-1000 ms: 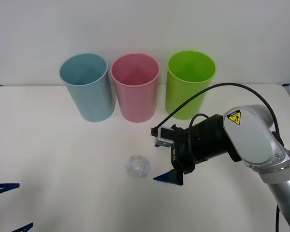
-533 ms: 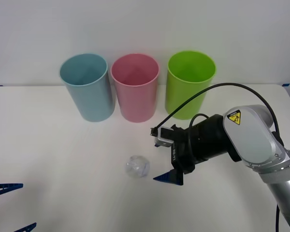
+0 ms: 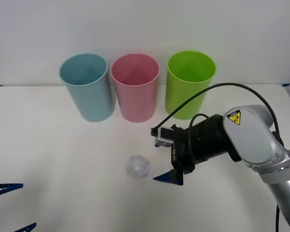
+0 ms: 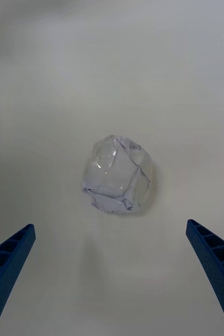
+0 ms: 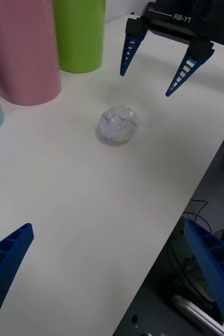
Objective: Put cans in the blue bin and PET bottles in the pink bin and trash in the green bin.
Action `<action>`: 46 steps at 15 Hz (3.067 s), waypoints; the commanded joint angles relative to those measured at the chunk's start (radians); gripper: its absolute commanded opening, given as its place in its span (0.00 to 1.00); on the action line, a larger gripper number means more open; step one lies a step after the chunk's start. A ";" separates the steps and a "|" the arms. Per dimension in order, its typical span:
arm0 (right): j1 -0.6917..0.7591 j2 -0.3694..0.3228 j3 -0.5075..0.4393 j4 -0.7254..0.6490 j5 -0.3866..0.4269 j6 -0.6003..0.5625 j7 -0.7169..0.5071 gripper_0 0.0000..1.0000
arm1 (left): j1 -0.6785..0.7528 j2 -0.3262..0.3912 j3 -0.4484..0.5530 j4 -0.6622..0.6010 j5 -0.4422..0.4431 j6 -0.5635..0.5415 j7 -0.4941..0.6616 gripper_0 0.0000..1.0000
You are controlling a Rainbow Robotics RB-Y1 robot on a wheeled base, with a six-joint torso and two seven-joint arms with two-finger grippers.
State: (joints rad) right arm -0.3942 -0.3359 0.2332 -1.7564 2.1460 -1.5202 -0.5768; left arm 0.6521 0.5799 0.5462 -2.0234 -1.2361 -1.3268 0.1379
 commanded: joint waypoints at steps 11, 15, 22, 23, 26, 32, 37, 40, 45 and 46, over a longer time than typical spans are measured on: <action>0.000 0.000 0.000 0.000 0.000 0.000 0.000 1.00 | 0.000 0.000 0.000 0.000 0.000 0.000 0.000 1.00; 0.000 0.000 0.000 0.000 0.000 0.000 0.000 1.00 | 0.000 0.000 0.000 0.000 0.000 0.000 0.000 1.00; -0.037 0.035 -0.008 -0.025 -0.009 0.020 0.009 1.00 | 0.000 0.000 0.000 0.000 0.000 0.000 0.000 1.00; -0.043 0.037 -0.020 -0.040 0.002 0.023 0.017 1.00 | 0.000 0.000 0.000 0.000 0.000 0.000 0.000 1.00; -0.044 0.040 -0.020 -0.041 0.003 0.031 0.017 1.00 | 0.000 0.000 0.000 0.000 0.000 0.000 0.000 1.00; -0.044 0.023 0.008 -0.041 0.020 0.026 0.011 1.00 | 0.000 0.000 0.000 0.000 0.000 0.000 0.000 1.00; -0.041 0.023 0.015 -0.025 0.029 0.018 0.005 1.00 | 0.000 0.000 0.000 0.000 0.000 0.000 0.000 1.00; -0.040 0.023 0.017 -0.012 0.031 0.017 0.009 1.00 | 0.000 0.000 0.000 0.000 0.000 0.000 0.000 1.00; -0.035 0.023 0.021 -0.011 0.032 0.017 0.011 1.00 | 0.000 0.000 0.000 0.000 0.000 0.000 0.000 1.00; -0.032 0.023 0.023 -0.011 0.037 0.018 0.011 1.00 | 0.000 0.000 0.000 0.000 0.000 0.000 0.000 1.00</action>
State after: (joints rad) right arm -0.4286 -0.3131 0.2552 -1.7673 2.1796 -1.5030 -0.5663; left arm 0.6518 0.5798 0.5460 -2.0232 -1.2365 -1.3270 0.1380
